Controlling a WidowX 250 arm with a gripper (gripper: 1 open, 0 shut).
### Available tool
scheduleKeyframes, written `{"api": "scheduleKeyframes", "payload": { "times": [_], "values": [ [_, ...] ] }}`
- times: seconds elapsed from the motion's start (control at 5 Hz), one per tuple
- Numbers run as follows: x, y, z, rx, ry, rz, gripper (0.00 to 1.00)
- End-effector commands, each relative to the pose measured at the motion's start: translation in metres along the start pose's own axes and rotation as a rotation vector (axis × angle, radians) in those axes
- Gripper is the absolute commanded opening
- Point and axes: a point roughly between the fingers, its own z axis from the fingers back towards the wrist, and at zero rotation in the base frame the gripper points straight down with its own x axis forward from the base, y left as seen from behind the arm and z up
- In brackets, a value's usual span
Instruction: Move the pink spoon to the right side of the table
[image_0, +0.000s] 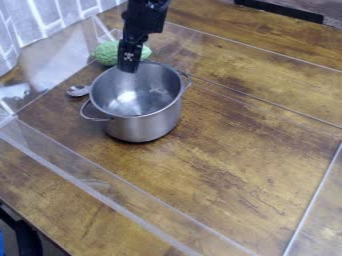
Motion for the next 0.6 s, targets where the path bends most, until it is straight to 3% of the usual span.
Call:
{"api": "scheduleKeyframes", "payload": {
  "times": [0.0, 0.2, 0.4],
  "values": [
    [0.001, 0.017, 0.017, 0.074, -0.047, 0.026, 0.00],
    [0.001, 0.025, 0.001, 0.070, -0.057, 0.017, 0.00],
    [-0.011, 0.029, 0.001, 0.074, -0.068, -0.011, 0.00]
  ]
}}
